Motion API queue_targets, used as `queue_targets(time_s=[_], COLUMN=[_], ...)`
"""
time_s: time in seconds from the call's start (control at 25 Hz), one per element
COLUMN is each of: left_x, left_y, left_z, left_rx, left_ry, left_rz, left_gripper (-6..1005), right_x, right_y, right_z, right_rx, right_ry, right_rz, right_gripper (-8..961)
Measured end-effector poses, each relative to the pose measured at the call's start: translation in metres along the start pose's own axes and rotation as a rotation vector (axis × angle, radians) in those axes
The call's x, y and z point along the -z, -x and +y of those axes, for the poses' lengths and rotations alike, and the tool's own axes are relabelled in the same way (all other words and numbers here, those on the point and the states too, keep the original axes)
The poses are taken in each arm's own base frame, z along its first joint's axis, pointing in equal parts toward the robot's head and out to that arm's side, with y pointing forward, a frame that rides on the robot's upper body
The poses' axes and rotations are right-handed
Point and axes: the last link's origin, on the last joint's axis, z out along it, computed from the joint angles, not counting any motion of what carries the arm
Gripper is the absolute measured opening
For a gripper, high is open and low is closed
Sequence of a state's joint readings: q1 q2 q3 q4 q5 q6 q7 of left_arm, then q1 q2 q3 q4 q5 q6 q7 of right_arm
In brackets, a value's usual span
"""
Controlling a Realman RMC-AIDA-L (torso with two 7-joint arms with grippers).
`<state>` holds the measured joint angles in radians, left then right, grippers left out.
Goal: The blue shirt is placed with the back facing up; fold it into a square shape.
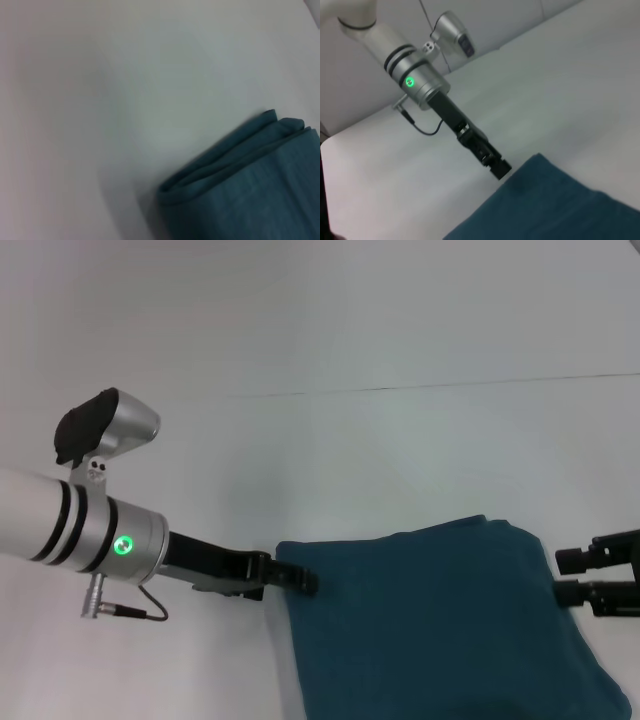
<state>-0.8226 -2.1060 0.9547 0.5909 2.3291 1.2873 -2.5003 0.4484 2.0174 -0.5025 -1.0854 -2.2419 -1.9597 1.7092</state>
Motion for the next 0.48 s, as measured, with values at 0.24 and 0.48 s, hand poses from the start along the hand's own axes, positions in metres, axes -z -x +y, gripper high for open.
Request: queue_targets(time_s=[0.24,0.48], left_x=[-0.004,-0.010], left_y=[-0.006,-0.005], left_z=[0.009,0.017], left_rx=[0.010,-0.010], left_ry=[0.004,0.012], left_rz=[-0.017,-0.044], left_gripper=[929,921], right_x=[0.002,0.003], right_y=[0.000,0.015], right_z=[0.002,-0.004], right_rx=[-0.033,-0.049], right_ry=[0.007,-0.025], right_rz=[-0.003,0.062], right_gripper=[446,717])
